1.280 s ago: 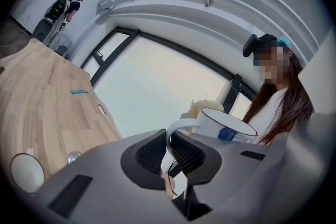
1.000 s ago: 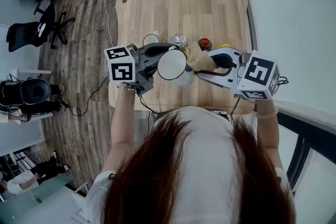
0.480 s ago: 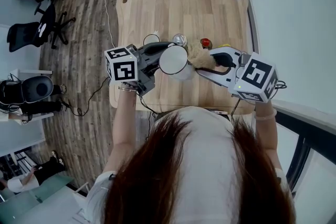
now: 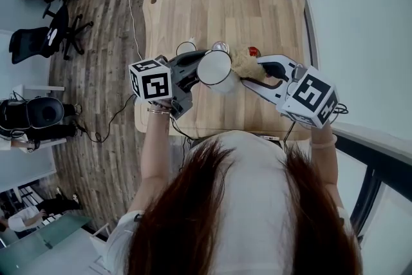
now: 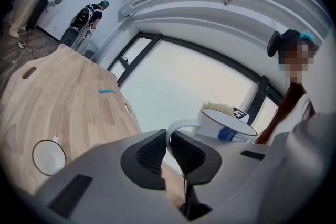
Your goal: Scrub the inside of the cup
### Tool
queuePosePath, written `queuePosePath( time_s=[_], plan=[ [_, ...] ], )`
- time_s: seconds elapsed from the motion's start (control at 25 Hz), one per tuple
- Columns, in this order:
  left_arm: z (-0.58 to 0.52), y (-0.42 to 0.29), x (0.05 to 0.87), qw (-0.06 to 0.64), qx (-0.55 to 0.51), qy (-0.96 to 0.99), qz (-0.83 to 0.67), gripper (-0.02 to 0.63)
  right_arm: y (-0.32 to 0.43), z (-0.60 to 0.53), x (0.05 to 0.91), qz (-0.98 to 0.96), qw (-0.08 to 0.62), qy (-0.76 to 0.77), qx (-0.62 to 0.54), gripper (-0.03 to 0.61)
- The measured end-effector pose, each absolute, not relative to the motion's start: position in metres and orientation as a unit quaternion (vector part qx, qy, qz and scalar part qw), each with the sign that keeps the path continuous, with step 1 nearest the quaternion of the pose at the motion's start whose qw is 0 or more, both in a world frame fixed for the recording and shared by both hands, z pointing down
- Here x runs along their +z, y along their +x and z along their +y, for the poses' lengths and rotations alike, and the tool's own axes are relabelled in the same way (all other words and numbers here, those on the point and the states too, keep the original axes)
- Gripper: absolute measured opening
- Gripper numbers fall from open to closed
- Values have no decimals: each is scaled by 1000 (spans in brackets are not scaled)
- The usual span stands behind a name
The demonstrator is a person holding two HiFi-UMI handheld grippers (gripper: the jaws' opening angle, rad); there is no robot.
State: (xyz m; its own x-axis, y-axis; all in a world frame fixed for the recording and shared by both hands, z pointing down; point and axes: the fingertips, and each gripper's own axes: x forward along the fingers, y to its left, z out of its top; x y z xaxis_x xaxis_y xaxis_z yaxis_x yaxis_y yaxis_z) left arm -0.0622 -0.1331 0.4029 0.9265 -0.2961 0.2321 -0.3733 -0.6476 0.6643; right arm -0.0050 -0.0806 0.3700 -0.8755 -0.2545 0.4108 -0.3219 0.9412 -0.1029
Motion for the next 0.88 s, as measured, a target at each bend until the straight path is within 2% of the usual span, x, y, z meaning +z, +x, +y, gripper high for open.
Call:
queuePosePath(
  time_s=[0.4,0.88],
  plan=[
    [-145,-72,411,391,48,889,-232,40,-12,-78,374,-964,198,158,77,129],
    [-160,-89,423,419,26,846,-329,40,-18,-96,383,-940,234,247,3,129]
  ],
)
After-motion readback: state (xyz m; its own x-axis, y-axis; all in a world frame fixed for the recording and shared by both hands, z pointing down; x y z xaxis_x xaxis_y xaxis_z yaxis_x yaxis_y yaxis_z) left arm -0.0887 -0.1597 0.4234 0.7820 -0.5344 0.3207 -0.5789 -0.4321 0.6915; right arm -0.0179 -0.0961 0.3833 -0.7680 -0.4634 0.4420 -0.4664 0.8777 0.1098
